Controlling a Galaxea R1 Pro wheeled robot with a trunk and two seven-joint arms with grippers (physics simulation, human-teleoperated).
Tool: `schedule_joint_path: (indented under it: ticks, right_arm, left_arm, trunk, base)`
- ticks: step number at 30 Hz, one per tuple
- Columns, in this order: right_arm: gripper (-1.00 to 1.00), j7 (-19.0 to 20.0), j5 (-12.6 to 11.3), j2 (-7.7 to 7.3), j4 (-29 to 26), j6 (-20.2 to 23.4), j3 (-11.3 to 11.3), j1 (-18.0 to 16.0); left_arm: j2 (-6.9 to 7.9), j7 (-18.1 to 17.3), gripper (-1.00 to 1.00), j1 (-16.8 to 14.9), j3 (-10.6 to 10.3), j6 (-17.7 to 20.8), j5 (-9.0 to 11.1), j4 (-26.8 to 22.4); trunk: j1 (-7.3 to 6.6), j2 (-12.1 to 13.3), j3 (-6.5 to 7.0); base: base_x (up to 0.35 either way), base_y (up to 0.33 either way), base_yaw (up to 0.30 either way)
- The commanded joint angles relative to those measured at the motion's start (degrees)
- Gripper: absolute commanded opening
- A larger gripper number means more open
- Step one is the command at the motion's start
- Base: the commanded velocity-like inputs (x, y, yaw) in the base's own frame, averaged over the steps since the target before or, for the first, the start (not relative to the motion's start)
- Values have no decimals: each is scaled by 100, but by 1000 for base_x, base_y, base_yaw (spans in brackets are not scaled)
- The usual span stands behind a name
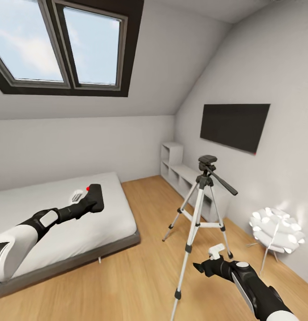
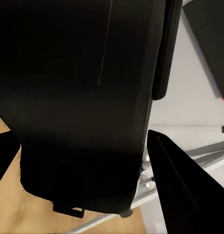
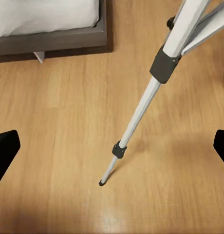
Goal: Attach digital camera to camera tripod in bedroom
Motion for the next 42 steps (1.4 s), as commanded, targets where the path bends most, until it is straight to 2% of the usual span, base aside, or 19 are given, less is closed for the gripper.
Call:
schedule_joint_path:
  ticks: [1, 5, 6, 7, 10, 11, 12, 13, 15, 17, 20, 21, 26, 31, 42]
  right_arm:
    - [100, 19, 42, -6, -8, 24, 6, -3]
    - [100, 24, 40, -111, -8, 36, 0, -1]
    - [100, 143, 11, -492, -39, 40, -2, -3]
    - [100, 253, 3, -636, -50, 41, -9, -3]
    - [100, 527, -11, -887, -61, 50, -119, -3]
    - [100, 583, -13, -936, -63, 52, -182, -3]
    - [100, 696, -13, -1033, -66, 60, -454, -3]
    - [100, 736, -5, -1068, -67, 63, -677, -3]
    - [100, 764, 7, -1091, -68, 65, -893, -3]
    - [100, 802, 36, -1123, -73, 67, -1213, -3]
    - [100, 818, 47, -1136, -75, 71, -1330, -3]
    - [100, 824, 53, -1139, -76, 83, -1374, -3]
    - [100, 832, 64, -1133, -77, 129, -1425, -3]
    - [100, 829, 70, -1122, -79, 142, -1419, -3]
    - [100, 819, 88, -1100, -79, 147, -1408, -3]
  left_arm:
    - [1, -18, -100, 0, 59, 37, -6, -3]
    - [-10, -17, -100, -1, 60, 27, -4, 2]
    - [-14, -17, -100, -1, 59, 24, -3, 4]
    - [-12, -17, -100, -1, 59, 22, -4, 5]
    - [-13, -17, -100, 0, 59, 21, -4, 5]
    - [-14, -17, -100, -1, 59, 19, -5, 5]
    - [-18, -17, -100, -2, 57, 17, -14, 5]
    - [-18, -17, -100, -2, 55, 17, -55, 5]
    - [-21, -17, -100, -2, 51, 19, -131, 5]
    - [-24, -17, -100, -3, 45, 17, -393, 1]
    - [-44, -17, -100, -3, 43, 15, -626, -1]
    - [-71, -17, -100, -3, 43, 12, -760, -2]
    - [-197, -17, -100, -1, 42, 1, -992, -3]
    - [-244, -25, -100, -1, 36, -1, -1053, -8]
    - [-236, -78, -100, -2, 33, -4, -1059, -18]
  trunk:
    - [5, -4, -2]
    - [5, -4, -2]
    - [5, -4, -2]
    - [5, -4, -2]
    - [5, -4, -2]
    - [5, -4, -2]
    - [5, -4, -2]
    - [5, -4, -2]
    - [5, -4, -2]
    - [5, -4, -2]
    - [5, -4, -2]
    - [5, -4, -2]
    - [5, -4, -2]
    - [5, -4, -2]
    - [5, -4, -2]
  base:
    - [283, 214, -293]
    - [300, 153, -294]
    - [213, 32, -296]
    - [136, 20, -296]
    - [78, 12, -296]
    - [45, 7, -296]
    - [23, 3, -296]
    - [15, 2, -296]
    - [11, 2, -296]
    - [5, 1, -296]
    - [2, 0, -296]
    - [1, 0, -296]
    - [1, 10, -296]
    - [0, 183, -296]
    - [0, 325, -296]
